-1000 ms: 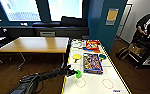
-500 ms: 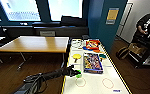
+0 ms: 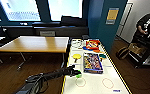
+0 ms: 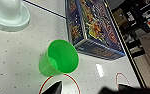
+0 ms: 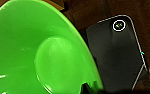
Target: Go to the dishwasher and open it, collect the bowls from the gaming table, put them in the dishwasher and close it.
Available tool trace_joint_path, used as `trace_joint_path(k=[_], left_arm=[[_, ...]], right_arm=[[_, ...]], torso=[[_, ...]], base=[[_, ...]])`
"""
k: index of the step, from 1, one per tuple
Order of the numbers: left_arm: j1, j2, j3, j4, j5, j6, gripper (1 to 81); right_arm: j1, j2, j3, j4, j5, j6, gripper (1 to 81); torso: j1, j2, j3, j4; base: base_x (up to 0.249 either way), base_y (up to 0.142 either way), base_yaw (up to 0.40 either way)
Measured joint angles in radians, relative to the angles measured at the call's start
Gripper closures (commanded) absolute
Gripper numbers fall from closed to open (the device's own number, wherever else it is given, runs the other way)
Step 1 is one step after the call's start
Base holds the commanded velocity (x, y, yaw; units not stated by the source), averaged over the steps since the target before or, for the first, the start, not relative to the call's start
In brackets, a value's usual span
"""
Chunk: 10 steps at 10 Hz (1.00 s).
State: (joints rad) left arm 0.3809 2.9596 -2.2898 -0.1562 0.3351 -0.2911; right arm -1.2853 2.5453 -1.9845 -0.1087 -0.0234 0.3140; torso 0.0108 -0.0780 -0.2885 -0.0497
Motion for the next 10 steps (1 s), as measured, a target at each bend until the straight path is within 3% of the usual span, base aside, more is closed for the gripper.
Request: trace_joint_path(k=[2,3,5,6,8,9,10], left_arm=[[0.0,-0.044,0.061,0.017,-0.014,0.109,1.0],[0.0,-0.06,0.073,0.023,-0.017,0.128,1.0],[0.001,-0.067,0.059,0.025,-0.021,0.129,1.0],[0.001,-0.059,0.027,0.018,-0.021,0.071,1.0],[0.002,-0.048,-0.034,-0.011,-0.021,-0.114,1.0],[0.004,-0.048,-0.05,-0.021,-0.021,-0.184,1.0],[0.009,-0.047,-0.059,-0.026,-0.021,-0.211,1.0]], right_arm=[[0.0,0.007,-0.007,0.0,0.0,0.0,81.1],[0.001,0.009,-0.008,0.0,0.001,0.0,81.1],[0.005,0.011,-0.01,0.0,0.0,0.0,81.1],[0.005,0.011,-0.01,0.0,0.0,0.0,81.1],[0.005,0.011,-0.01,0.0,0.0,0.0,81.1],[0.005,0.011,-0.01,0.0,-0.001,0.0,81.1],[0.005,0.013,-0.01,0.0,0.0,0.0,81.1]], torso=[[0.0,0.0,0.0,0.0],[0.0,0.0,0.0,0.0],[0.0,0.0,0.0,0.0],[0.0,0.0,0.0,0.0],[0.0,0.0,0.0,0.0],[0.0,0.0,0.0,0.0],[0.0,0.0,0.0,0.0]], base=[[0.0,0.0,0.0],[0.0,0.0,0.0],[0.0,0.0,0.0],[0.0,0.0,0.0],[0.0,0.0,0.0],[0.0,0.0,0.0],[0.0,0.0,0.0]])
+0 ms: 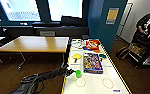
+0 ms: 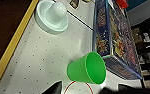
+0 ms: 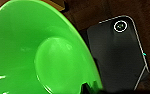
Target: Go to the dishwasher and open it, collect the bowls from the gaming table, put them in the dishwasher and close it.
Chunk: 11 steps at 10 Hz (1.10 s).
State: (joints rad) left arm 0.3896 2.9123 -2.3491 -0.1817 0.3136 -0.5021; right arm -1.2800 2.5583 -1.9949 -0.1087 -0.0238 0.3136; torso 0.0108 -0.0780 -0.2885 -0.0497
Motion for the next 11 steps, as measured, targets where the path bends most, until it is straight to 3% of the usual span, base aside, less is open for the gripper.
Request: trace_joint_path(k=[7,11], left_arm=[[0.06,0.051,-0.089,-0.001,-0.007,-0.003,1.0],[0.025,0.067,-0.097,-0.001,-0.012,-0.004,1.0]], right_arm=[[0.0,0.014,-0.017,0.0,0.0,0.0,81.1],[0.0,0.014,-0.017,0.0,0.0,0.0,81.1]], torso=[[0.0,0.0,0.0,0.0],[0.0,0.0,0.0,0.0]], base=[[0.0,0.0,0.0],[0.0,0.0,0.0]])
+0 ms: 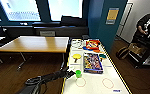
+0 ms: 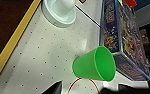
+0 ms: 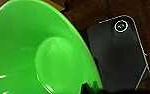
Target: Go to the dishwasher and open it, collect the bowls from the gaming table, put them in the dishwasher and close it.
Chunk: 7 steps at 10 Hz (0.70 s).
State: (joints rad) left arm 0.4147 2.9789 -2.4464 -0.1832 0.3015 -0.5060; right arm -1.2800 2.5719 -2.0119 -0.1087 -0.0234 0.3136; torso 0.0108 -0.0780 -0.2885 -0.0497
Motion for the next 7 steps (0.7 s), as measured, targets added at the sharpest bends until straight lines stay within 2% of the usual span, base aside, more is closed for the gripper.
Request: trace_joint_path(k=[4,7], left_arm=[[-0.013,0.043,-0.028,0.0,-0.005,-0.003,1.0],[-0.014,0.015,-0.046,0.001,-0.014,0.003,1.0]], right_arm=[[0.0,0.0,0.0,0.0,0.0,0.0,81.1],[0.0,0.0,0.0,0.0,0.0,0.0,81.1]], torso=[[0.0,0.0,0.0,0.0],[0.0,0.0,0.0,0.0]], base=[[0.0,0.0,0.0],[0.0,0.0,0.0]])
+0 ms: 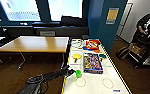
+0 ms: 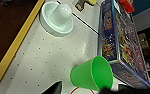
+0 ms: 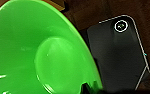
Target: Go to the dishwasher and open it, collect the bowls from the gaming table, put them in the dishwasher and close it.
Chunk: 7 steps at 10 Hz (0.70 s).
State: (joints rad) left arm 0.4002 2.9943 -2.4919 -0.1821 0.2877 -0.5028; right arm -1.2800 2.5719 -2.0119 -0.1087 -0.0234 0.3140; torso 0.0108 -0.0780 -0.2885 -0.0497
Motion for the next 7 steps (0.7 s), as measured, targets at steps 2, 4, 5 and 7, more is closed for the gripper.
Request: trace_joint_path(k=[2,4,5,7], left_arm=[[-0.003,-0.008,-0.017,0.03,-0.027,0.001,1.0],[-0.003,-0.004,-0.023,0.034,-0.027,0.001,1.0],[-0.008,0.001,-0.024,0.036,-0.027,0.001,1.0],[-0.025,0.013,-0.024,0.041,-0.031,0.001,1.0]], right_arm=[[0.0,0.0,0.0,0.0,0.0,0.0,81.1],[0.0,0.0,-0.002,0.0,0.0,0.0,81.1],[0.0,0.0,-0.002,0.0,0.0,0.0,81.1],[0.0,0.0,-0.002,0.0,0.0,0.0,81.1]], torso=[[0.0,0.0,0.0,0.0],[0.0,0.0,0.0,0.0],[0.0,0.0,0.0,0.0],[0.0,0.0,0.0,0.0]], base=[[0.0,0.0,0.0],[0.0,0.0,0.0],[0.0,0.0,0.0],[0.0,0.0,0.0]])
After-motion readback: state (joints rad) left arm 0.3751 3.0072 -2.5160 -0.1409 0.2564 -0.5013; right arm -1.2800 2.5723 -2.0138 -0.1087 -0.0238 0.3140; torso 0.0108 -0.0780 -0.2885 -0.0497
